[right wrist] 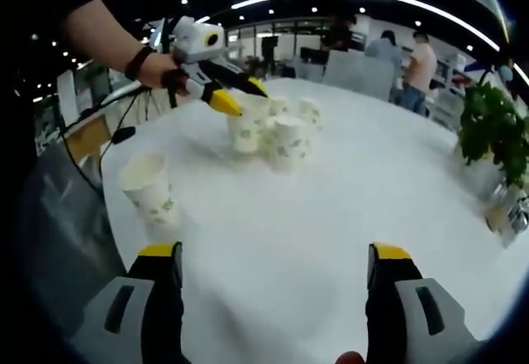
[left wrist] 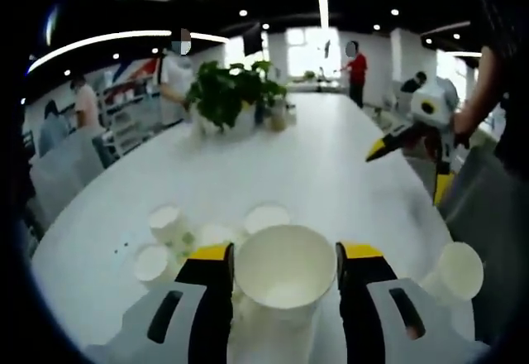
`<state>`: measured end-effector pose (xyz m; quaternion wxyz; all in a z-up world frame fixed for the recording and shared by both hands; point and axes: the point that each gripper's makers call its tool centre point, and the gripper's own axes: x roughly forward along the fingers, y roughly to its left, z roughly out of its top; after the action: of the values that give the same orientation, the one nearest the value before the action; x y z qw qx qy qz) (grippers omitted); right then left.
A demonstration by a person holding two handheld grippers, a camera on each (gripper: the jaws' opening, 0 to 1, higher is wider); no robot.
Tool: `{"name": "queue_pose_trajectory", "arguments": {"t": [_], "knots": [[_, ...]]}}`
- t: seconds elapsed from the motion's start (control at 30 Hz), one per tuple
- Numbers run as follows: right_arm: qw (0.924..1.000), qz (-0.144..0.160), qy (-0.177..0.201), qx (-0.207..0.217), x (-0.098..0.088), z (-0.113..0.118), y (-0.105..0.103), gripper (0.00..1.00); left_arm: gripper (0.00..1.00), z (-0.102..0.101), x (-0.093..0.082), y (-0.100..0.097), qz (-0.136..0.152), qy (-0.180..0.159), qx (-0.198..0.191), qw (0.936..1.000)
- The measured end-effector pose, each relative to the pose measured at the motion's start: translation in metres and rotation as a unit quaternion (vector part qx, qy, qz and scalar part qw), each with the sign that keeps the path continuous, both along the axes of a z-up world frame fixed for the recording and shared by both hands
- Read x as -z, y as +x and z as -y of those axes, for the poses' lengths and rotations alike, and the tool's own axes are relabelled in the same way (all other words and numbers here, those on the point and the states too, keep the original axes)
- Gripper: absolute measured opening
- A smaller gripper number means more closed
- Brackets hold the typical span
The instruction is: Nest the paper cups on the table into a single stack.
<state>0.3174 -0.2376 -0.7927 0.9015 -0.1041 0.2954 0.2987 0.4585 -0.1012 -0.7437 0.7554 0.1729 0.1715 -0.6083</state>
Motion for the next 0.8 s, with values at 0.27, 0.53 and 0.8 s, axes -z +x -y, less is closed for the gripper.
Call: {"name": "queue_pose_trajectory", "arguments": {"t": [0.27,0.53,0.8], "knots": [[0.9999,0.006,0.008,0.002,-0.006,0.002,-0.001,0.92,0.48,-0.001,-0.021,-0.011,0.012,-0.007,-0.002,0.9999],[1.0,0.004,0.0,-0.002,-0.007,0.004,-0.003,0.91,0.48,0.001,-0.041,-0.022,0.022,-0.02,-0.015,0.9995],[0.9999,0.009,-0.003,-0.004,-0.012,0.003,-0.006,0.91,0.47,0.003,-0.055,-0.035,0.025,-0.03,-0.02,0.9991]]}}
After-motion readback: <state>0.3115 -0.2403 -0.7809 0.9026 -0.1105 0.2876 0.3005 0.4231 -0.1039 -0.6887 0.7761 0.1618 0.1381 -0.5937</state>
